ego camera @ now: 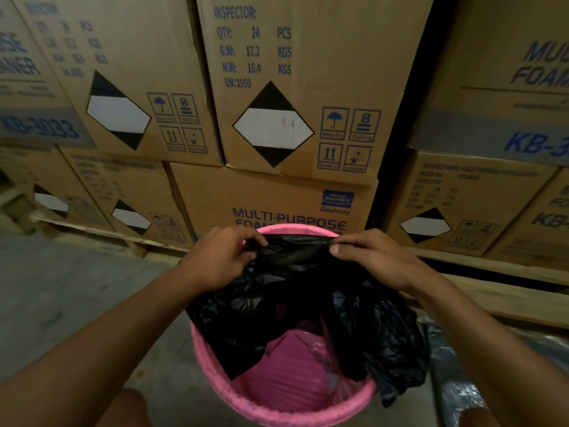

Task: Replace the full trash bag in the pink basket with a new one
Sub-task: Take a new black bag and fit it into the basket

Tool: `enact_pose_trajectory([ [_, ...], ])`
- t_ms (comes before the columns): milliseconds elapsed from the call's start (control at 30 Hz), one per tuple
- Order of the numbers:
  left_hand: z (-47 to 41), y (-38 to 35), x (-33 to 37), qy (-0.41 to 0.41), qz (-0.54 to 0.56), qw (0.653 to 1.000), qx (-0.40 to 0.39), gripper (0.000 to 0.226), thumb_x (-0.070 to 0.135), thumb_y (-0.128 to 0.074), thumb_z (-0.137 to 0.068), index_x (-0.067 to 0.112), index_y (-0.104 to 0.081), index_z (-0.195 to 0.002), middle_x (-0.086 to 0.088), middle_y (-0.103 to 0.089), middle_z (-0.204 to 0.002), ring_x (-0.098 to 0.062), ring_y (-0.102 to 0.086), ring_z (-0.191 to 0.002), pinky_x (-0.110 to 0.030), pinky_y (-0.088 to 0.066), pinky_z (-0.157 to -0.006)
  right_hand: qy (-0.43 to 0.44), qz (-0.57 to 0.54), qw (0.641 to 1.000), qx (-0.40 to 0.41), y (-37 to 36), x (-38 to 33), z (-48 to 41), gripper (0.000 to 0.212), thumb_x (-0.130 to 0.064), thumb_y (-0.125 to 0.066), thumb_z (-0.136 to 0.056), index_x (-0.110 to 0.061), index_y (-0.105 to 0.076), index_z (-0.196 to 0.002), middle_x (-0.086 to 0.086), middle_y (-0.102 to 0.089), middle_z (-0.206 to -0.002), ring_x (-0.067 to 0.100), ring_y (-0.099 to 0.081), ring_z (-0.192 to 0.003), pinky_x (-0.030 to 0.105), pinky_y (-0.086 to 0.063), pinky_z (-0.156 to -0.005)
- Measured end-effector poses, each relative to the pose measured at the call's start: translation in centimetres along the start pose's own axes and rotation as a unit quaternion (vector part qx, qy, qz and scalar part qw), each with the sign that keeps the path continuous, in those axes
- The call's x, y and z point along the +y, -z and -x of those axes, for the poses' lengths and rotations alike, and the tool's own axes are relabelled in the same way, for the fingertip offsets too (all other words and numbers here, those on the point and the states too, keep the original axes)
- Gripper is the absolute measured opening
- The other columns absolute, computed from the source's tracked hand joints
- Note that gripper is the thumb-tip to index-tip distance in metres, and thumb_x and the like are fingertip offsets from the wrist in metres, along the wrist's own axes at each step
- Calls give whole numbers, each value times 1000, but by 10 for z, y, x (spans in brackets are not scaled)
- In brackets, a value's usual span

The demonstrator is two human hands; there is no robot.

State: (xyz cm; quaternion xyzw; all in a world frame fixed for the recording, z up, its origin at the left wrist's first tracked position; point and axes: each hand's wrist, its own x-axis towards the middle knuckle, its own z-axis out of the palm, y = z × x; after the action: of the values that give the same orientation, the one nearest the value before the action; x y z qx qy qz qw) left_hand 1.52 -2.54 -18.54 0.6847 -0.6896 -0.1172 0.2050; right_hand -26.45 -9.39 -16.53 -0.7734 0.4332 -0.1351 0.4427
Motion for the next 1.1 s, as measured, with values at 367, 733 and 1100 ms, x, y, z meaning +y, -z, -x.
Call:
enact_pose_trajectory([
  [367, -5, -12, 3, -13, -33, 993, -111, 95, 32, -84, -64, 22, -38, -146, 1, -46, -142, -17, -48, -128, -16, -32, -96, -13, 174, 980, 95, -17, 10, -23, 46, -9, -71, -86, -21, -64, -129, 2, -64, -125, 21, -57, -122, 19, -39, -92],
  [733, -33, -15, -14, 15, -152, 984, -92, 100, 48, -80, -66, 22, -27, -147, -6, -40, -133, -33, -54, -118, -45, -48, -96, -45, 379, 923, 47, -20, 20, -54, 83, -15, -70, -85, -17, -26, -155, 11, -27, -149, 37, -31, -137, 45, -38, -113],
  [1100, -60, -29, -36, 99, -135, 977, -134, 80, 67, -65, -73, 33, -42, -141, -8, -49, -141, -33, -46, -129, -45, -41, -105, -122, 409, 903, 39, -17, 21, -67, 57, -50, -49, -99, -15, -39, -143, 16, -37, -142, 39, -31, -134, 51, -36, -106],
])
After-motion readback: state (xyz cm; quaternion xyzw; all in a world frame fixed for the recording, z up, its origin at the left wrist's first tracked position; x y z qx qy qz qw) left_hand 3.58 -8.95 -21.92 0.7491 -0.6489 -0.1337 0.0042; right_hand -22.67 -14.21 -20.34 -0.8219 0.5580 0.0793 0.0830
